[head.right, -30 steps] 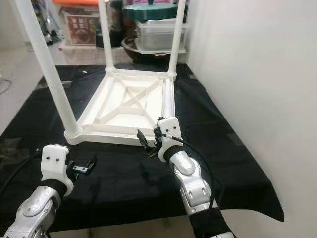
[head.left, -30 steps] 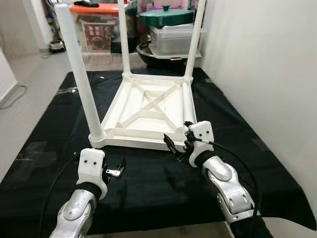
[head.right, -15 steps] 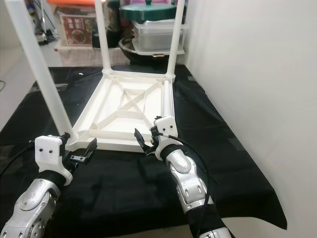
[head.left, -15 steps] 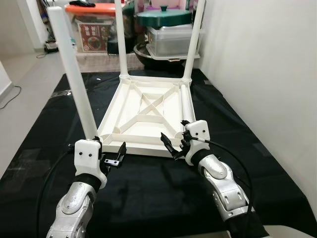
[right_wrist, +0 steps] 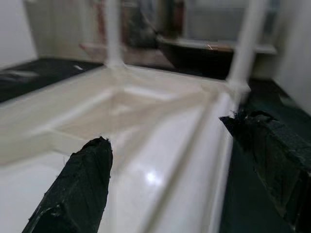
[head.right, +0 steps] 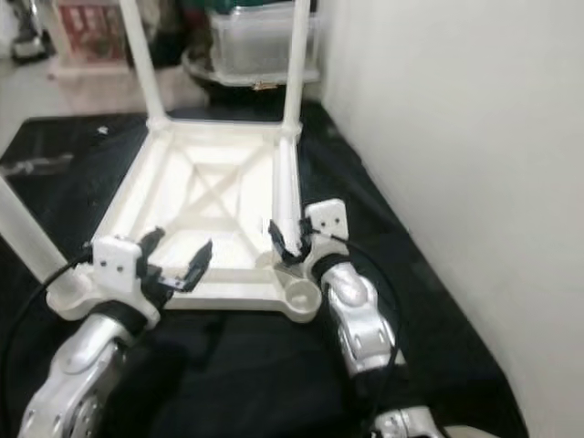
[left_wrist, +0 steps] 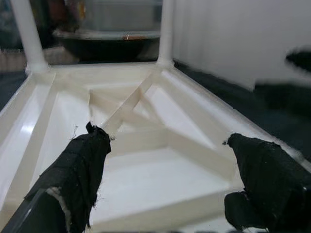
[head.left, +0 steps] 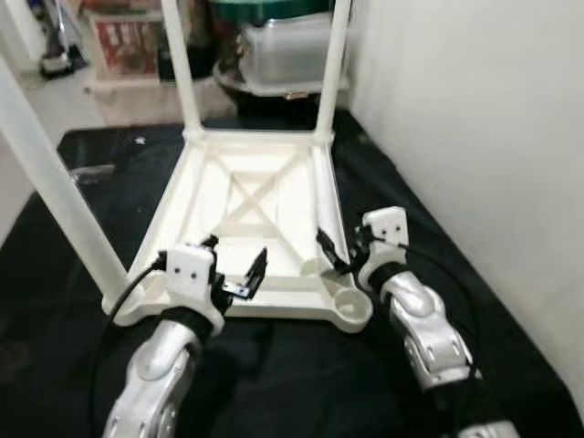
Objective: Building children table
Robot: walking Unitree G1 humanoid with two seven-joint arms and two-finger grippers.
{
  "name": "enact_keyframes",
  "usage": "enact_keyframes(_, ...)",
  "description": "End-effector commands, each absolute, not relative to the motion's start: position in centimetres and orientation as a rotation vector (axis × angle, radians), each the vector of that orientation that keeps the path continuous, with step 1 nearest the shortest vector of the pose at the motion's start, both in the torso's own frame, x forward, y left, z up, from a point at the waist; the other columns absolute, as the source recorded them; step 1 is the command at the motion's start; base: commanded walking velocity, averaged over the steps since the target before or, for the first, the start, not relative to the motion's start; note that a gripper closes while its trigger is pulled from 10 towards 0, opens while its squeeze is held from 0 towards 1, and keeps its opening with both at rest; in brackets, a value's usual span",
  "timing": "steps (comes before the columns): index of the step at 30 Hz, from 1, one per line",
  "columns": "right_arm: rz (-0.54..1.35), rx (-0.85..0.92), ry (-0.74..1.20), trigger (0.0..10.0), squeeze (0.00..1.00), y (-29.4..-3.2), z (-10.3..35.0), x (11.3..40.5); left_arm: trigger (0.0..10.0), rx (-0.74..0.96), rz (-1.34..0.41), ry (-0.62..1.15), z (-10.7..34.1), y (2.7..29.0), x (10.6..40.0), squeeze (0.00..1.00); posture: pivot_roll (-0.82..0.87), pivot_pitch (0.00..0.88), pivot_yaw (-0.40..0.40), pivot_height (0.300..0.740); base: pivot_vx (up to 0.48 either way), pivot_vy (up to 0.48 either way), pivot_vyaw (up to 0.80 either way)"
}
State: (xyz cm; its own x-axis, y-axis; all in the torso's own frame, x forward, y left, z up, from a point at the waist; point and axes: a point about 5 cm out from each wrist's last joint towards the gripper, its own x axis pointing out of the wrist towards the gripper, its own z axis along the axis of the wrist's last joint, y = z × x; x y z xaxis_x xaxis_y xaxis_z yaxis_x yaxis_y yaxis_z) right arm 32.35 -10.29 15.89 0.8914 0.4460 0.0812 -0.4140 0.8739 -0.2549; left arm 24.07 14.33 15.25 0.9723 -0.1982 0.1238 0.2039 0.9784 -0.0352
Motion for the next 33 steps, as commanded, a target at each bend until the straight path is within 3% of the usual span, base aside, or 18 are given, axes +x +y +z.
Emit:
enact_keyframes(1,0.499,-0.266,-0.150,10.0,0.00,-10.6,15.8,32.0,10.0,-0.040,-0.213,-0.113,15.1,14.2,24.0,0.00,0.08,0.000,-0.052,0.740,0.000,0.000,0.00)
enact_keyframes(8,0.728,-0.439,-0.102,10.0,0.00,-12.2,15.5,31.1,10.0,-0.033,-0.197,-0.102,14.7,14.6,24.1,0.00,0.07,0.000,-0.049,0.740,0.000,0.000,0.00)
enact_keyframes(10,0.792,-0.557,-0.039,10.0,0.00,-13.6,14.8,31.1,10.0,-0.026,-0.183,-0.091,14.5,15.0,24.2,0.00,0.07,0.000,-0.050,0.740,0.000,0.000,0.00)
enact_keyframes(13,0.782,-0.644,0.018,10.0,0.00,-15.0,14.4,31.8,10.0,-0.022,-0.174,-0.085,14.4,15.1,24.3,0.00,0.06,0.000,-0.053,0.740,0.000,0.000,0.00)
enact_keyframes(15,0.782,-0.644,0.018,10.0,0.00,-15.0,14.4,31.8,10.0,-0.022,-0.174,-0.085,14.4,15.1,24.3,0.00,0.06,0.000,-0.053,0.740,0.000,0.000,0.00)
enact_keyframes(20,0.735,-0.847,0.095,10.0,0.00,-15.5,13.7,34.2,10.0,-0.014,-0.153,-0.089,14.4,15.2,24.5,0.00,0.09,0.000,-0.077,0.740,0.000,0.000,0.00)
enact_keyframes(33,0.766,-0.969,0.169,10.0,0.00,-16.1,13.1,34.8,10.0,-0.008,-0.143,-0.094,14.4,15.5,24.3,0.00,0.09,0.000,-0.084,0.740,0.000,0.000,0.00)
